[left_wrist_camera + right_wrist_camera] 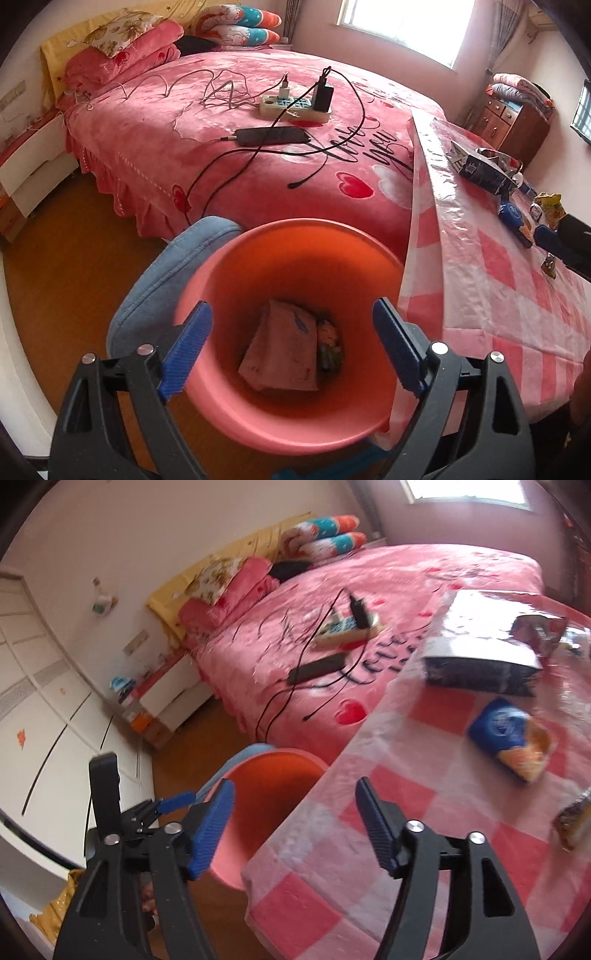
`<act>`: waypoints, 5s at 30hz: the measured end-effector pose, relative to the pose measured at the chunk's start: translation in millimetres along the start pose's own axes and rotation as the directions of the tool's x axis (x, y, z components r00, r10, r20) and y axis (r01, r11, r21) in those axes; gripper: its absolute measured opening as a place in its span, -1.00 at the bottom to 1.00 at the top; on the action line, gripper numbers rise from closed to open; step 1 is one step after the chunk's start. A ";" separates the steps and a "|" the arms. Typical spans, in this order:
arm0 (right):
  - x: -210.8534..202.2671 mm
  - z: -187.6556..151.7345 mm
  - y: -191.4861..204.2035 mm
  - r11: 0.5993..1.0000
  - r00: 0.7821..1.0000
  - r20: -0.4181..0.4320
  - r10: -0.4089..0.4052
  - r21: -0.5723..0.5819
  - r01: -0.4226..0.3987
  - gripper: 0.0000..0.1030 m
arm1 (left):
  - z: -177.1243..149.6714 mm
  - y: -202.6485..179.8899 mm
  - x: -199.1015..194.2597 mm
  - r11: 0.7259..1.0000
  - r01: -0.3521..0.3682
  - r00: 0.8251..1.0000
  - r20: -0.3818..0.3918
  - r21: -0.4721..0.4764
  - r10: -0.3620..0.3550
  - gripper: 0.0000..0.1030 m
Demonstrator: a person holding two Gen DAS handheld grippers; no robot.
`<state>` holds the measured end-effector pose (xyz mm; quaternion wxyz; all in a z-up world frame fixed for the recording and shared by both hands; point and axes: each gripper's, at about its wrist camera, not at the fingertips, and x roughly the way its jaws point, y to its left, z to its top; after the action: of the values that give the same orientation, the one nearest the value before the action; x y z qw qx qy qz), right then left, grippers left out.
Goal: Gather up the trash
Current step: 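Carry both bags over the orange bucket and open both tools, then bring both open tools back over the table, then close the left tool on the blue Vinda tissue pack, then grasp the gold snack wrapper with the right tool while the left tool holds the tissue pack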
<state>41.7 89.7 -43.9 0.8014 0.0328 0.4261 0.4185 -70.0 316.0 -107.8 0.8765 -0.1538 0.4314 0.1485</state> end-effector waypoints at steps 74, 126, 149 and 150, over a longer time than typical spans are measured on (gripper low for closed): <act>-140.2 -43.5 -173.3 0.924 0.949 0.243 -0.201 0.369 0.101 0.76 | 2.6 -223.0 -17.9 0.915 0.248 0.969 -0.071 0.318 -0.238 0.72; -158.9 -46.4 -255.9 0.861 0.932 0.177 -0.317 0.466 0.204 0.75 | 27.4 -365.1 50.8 0.909 0.239 0.970 -0.136 0.342 -0.204 0.05; -110.7 -38.1 -219.6 0.918 0.935 0.028 -0.354 0.200 0.341 -0.05 | 21.3 -313.2 34.6 0.925 0.287 0.955 -0.145 0.250 -0.258 -0.06; -110.1 -37.8 -219.4 0.919 0.935 0.024 -0.354 0.193 0.344 -0.10 | 21.5 -311.5 34.4 0.924 0.291 0.954 -0.145 0.249 -0.262 -0.06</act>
<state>124.4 -140.9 -85.5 0.8688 0.0430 0.4384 0.2263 87.8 45.9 -78.8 0.8764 -0.1012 0.4687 -0.0450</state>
